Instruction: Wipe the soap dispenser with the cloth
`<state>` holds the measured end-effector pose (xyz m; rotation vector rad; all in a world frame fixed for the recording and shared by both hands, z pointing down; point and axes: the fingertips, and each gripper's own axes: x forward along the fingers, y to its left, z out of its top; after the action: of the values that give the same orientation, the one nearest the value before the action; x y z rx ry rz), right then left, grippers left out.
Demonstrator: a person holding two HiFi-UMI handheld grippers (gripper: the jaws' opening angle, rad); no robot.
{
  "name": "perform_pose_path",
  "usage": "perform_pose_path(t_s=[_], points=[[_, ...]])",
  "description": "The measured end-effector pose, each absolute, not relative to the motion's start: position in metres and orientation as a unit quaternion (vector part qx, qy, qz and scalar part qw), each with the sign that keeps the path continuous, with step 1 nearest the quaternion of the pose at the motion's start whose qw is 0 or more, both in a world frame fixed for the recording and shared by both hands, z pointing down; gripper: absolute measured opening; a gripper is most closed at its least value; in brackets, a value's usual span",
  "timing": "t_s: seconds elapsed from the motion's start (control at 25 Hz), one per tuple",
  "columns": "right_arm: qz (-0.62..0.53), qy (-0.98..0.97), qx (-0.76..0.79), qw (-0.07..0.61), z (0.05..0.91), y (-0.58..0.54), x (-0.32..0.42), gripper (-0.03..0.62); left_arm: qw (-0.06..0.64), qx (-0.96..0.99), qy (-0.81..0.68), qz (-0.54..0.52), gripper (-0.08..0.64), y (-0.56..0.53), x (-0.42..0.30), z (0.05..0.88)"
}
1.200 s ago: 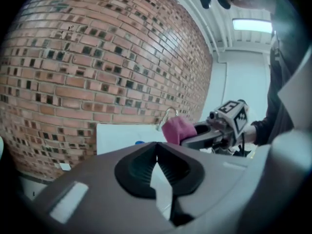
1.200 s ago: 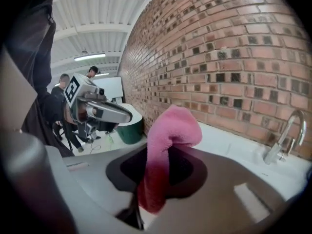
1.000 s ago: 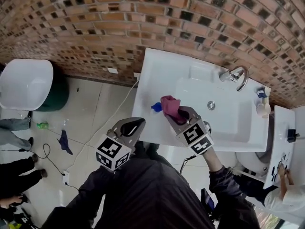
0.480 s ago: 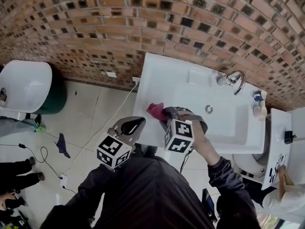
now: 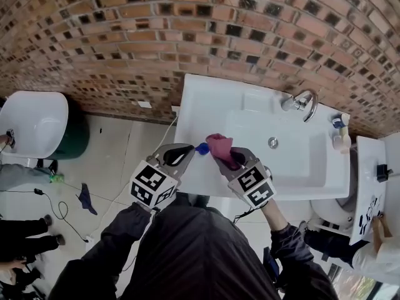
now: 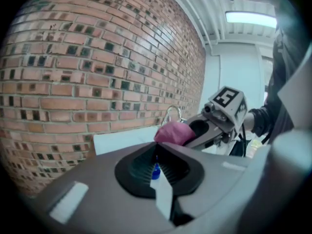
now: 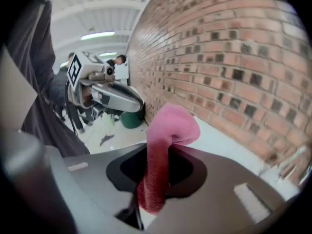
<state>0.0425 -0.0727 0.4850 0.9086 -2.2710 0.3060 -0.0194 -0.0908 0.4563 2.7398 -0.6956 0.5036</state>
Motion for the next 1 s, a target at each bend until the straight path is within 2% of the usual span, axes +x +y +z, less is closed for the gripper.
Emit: perform_pose_path(t_s=[0.2, 0.36, 1.0], points=[[0.355, -0.835, 0.382, 0.174, 0.536, -0.052, 0.054, 0.086, 0.121, 0.953, -0.194, 0.201, -0.018, -0.102, 0.008, 0.47], [0.426, -0.819, 0.372, 0.099, 0.546, -0.054, 0.04, 0.086, 0.13, 0.948, -0.176, 0.232, -0.018, -0.105, 0.017, 0.492], [0.535, -0.731, 0.37, 0.206, 0.678, -0.071, 0.038, 0.084, 0.149, 0.941, -0.155, 0.262, -0.018, -0.1, 0.018, 0.515]])
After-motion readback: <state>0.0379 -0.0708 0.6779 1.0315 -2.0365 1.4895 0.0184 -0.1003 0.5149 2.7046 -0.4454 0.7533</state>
